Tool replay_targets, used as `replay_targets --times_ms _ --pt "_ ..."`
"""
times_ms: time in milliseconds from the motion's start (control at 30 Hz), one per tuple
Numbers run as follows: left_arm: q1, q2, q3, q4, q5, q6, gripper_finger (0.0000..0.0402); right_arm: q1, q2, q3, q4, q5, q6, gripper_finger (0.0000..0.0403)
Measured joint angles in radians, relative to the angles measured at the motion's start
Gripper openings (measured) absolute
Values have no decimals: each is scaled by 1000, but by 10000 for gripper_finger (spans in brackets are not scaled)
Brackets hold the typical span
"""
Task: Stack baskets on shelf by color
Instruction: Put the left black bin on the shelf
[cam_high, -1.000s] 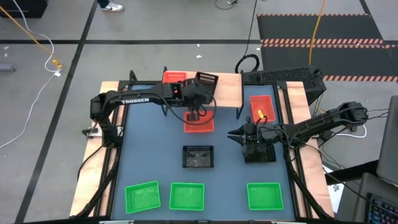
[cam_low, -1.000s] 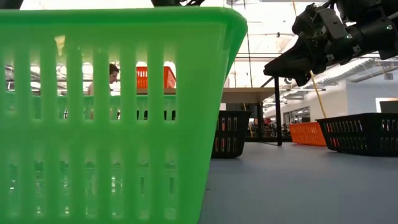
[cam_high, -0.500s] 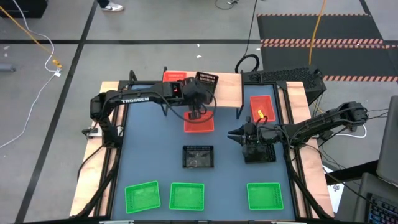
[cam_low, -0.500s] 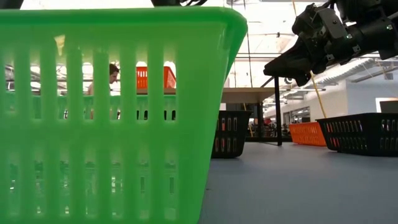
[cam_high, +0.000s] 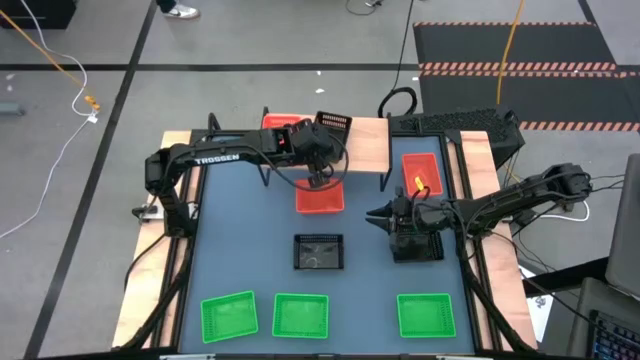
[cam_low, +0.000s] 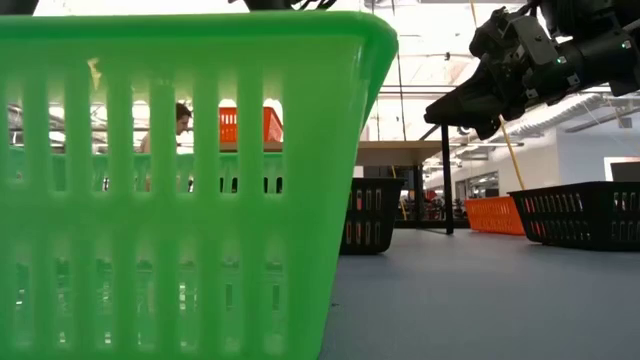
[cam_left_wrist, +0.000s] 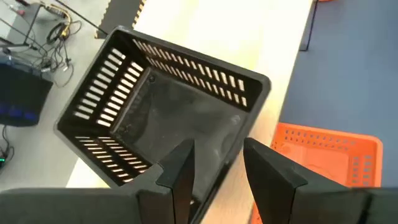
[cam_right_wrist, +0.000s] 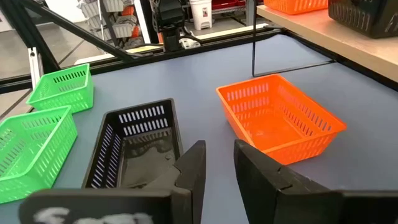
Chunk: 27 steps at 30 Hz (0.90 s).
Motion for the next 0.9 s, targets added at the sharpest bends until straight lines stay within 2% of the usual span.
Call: replay_targets --times_ms 567,700,800,900 --pt "-123 -118 1 -20 -3 116 141 0 0 0 -7 0 0 80" --pt "-110 -126 2 9 13 165 140 0 0 0 5 0 0 80" --pt "-79 -88 -5 3 82 267 140 0 0 0 18 0 0 80" --pt "-51 -37 -8 -7 99 314 141 0 0 0 17 0 3 80"
